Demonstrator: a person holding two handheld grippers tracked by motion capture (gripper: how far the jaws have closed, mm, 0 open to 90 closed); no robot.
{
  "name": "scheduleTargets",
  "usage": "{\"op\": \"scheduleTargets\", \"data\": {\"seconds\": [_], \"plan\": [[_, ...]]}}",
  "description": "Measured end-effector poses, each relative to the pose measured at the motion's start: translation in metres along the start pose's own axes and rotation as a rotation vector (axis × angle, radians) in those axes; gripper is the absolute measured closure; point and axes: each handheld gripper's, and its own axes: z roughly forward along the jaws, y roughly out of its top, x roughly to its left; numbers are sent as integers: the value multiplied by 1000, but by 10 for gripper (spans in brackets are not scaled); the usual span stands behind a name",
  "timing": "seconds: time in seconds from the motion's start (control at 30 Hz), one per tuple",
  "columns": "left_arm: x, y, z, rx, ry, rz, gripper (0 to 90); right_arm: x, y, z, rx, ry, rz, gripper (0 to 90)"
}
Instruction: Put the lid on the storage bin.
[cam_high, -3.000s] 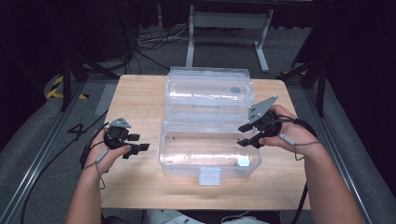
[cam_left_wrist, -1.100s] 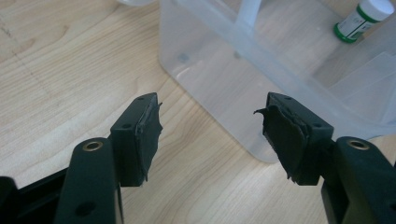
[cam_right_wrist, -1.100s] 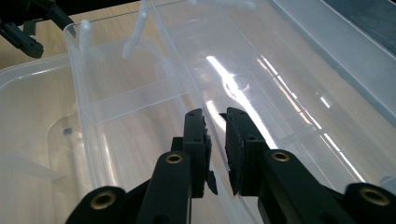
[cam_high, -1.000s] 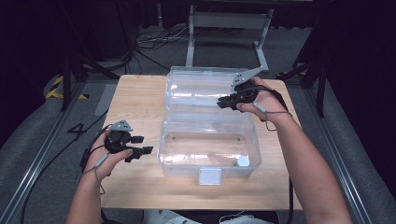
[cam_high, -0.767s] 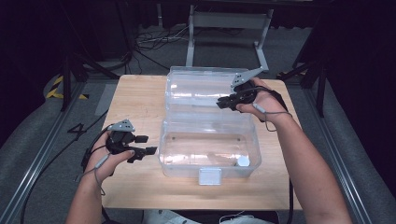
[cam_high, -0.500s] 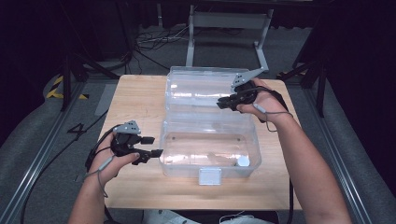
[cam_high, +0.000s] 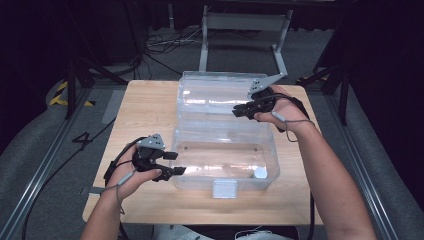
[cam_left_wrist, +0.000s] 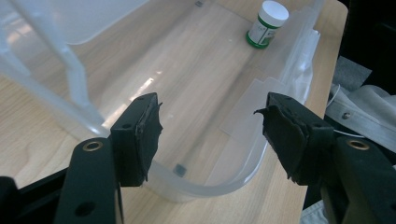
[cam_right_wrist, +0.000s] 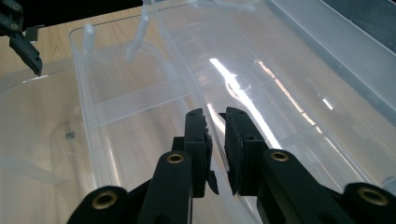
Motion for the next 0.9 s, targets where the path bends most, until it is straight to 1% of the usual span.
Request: {"op": "scheduleTargets", "data": {"seconds": [0.2,0.53,0.6,0.67,0.7,0.83,0.9], "plan": [[-6,3,9,14,-25,19,371,0,0,0,-3,-2,-4,795],[-12,5,21,49,-47,37,371,1,-1,0,-4,-3,-1,795],[-14,5,24,64,-48,44,371,1,-1,0,-6,-3,-1,795],[-14,5,25,67,-49,43,371,1,-1,1,-7,-3,-2,795],[-15,5,28,82,-50,51,373,1,-1,1,-6,-2,1,796],[-17,6,32,92,-54,56,374,1,-1,0,-5,-2,4,796],[-17,6,34,105,-50,60,375,1,-1,0,-5,-2,2,797]]}}
